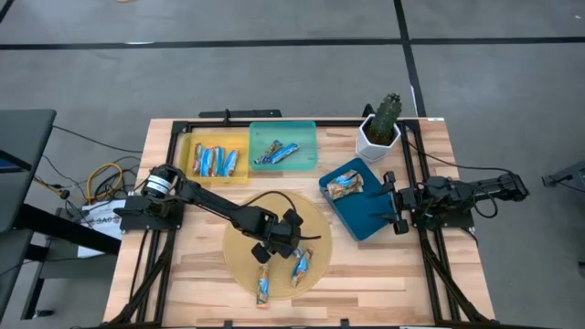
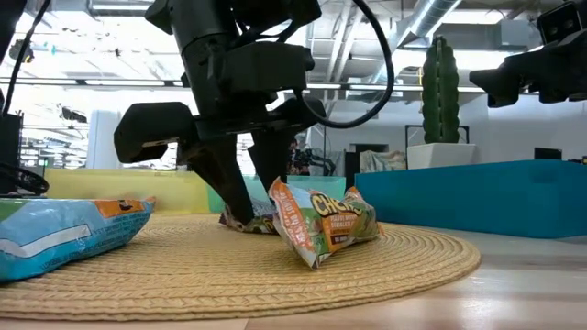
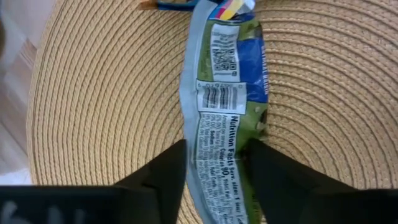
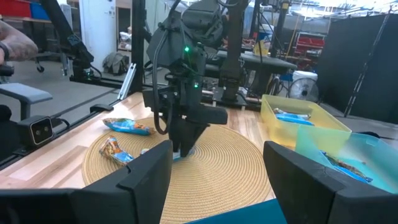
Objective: Pick and place Granola Bars by type
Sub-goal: Put the blue granola bar into the light blue bin
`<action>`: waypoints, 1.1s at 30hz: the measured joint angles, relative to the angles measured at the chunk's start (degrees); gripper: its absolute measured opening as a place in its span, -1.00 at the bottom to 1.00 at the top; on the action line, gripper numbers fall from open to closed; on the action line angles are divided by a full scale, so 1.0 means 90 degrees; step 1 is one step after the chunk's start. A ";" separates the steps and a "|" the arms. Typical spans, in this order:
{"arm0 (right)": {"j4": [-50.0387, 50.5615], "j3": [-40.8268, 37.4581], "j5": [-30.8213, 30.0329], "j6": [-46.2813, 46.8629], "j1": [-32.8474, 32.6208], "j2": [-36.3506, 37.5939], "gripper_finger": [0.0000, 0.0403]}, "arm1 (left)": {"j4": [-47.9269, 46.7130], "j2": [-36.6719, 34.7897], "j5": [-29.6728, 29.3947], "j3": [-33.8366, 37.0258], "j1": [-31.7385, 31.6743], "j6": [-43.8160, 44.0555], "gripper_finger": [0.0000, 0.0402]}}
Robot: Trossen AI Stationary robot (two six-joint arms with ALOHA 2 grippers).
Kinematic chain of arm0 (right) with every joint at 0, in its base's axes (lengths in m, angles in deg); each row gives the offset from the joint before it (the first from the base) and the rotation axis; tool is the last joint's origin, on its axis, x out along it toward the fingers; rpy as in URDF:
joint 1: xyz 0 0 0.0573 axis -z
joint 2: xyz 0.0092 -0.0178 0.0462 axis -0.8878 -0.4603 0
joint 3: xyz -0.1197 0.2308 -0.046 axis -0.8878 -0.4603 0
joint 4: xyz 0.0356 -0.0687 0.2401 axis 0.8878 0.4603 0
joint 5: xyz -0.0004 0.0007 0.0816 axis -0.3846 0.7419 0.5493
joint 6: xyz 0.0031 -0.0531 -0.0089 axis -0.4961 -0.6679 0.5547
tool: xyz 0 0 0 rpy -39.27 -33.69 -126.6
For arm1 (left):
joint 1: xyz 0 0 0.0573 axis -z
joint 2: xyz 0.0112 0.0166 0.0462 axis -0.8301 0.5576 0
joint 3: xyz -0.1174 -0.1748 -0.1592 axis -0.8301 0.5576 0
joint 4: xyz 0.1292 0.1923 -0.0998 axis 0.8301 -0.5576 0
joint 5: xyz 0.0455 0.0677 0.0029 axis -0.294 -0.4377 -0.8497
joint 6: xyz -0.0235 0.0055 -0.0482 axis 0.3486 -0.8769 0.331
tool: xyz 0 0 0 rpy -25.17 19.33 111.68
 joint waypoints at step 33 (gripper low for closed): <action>-0.0002 0.0000 0.0000 0.0000 -0.0002 0.0000 0.21 | -0.0629 -0.0294 -0.1171 -0.0248 0.0243 0.0876 -1.00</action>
